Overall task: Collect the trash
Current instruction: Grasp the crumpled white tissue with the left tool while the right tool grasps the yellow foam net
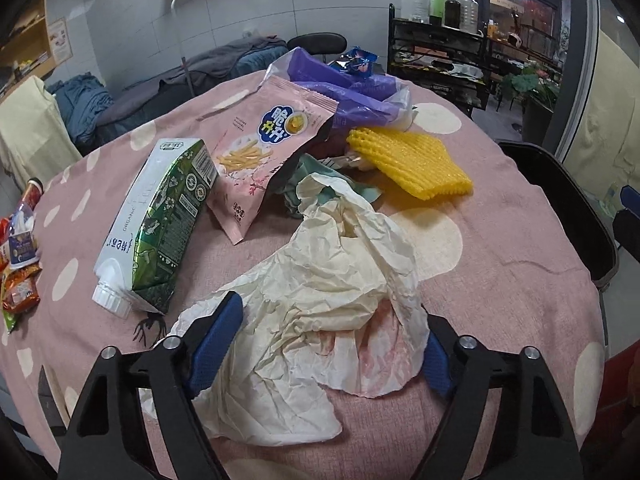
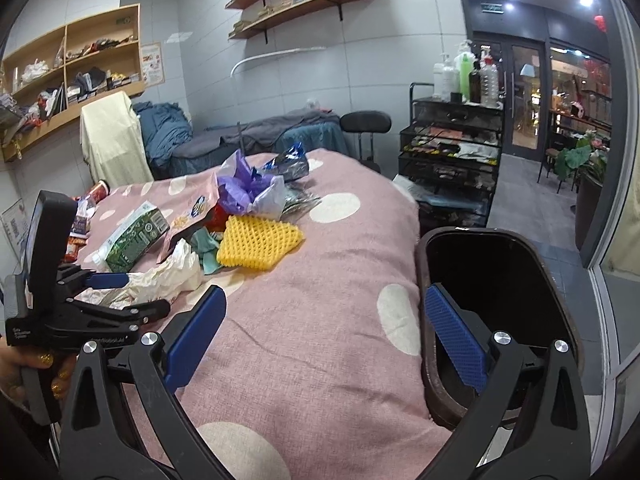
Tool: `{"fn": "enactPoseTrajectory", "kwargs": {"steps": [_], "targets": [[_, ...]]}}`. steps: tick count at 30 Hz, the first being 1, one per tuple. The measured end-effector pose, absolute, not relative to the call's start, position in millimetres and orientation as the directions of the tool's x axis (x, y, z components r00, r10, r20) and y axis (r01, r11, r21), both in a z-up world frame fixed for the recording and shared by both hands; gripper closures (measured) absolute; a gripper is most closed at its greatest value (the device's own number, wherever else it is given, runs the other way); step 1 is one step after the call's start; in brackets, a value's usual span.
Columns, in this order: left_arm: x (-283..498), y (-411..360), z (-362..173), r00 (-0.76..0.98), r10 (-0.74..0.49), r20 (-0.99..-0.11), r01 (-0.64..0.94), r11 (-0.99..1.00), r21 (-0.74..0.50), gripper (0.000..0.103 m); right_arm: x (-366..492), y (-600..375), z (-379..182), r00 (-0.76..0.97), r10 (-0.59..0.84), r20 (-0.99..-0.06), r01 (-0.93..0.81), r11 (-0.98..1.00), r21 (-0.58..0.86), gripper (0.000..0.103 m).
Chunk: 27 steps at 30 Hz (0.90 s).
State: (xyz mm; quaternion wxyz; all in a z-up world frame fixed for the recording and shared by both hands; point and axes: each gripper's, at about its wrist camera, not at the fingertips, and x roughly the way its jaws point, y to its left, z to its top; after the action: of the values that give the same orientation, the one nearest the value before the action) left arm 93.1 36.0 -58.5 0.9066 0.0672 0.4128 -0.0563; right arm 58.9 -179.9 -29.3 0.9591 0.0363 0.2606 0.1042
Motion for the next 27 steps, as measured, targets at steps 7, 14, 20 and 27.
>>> {"fn": "enactPoseTrajectory", "kwargs": {"steps": [7, 14, 20, 27], "targets": [[83.5, 52.6, -52.6, 0.665, -0.071, -0.743, 0.116, 0.993, 0.008, 0.063, 96.8, -151.3, -34.1, 0.751, 0.287, -0.595, -0.301, 0.95, 0.079, 0.005], [84.1, 60.1, -43.0, 0.689, -0.096, -0.718, 0.088, 0.995, -0.048, 0.072, 140.8, -104.2, -39.2, 0.666, 0.308, -0.679, -0.426, 0.904, -0.009, 0.005], [84.5, 57.7, -36.5, 0.704, -0.116, -0.701, 0.093, 0.993, -0.071, 0.072, 180.1, -74.1, -52.9, 0.61, 0.265, -0.746, -0.463, 0.884, -0.065, 0.022], [83.4, 56.4, -36.1, 0.717, -0.15, -0.681, 0.093, 0.988, -0.12, 0.072, 195.0, -74.2, -58.5, 0.575, 0.276, -0.77, -0.466, 0.884, -0.031, 0.086]]}}
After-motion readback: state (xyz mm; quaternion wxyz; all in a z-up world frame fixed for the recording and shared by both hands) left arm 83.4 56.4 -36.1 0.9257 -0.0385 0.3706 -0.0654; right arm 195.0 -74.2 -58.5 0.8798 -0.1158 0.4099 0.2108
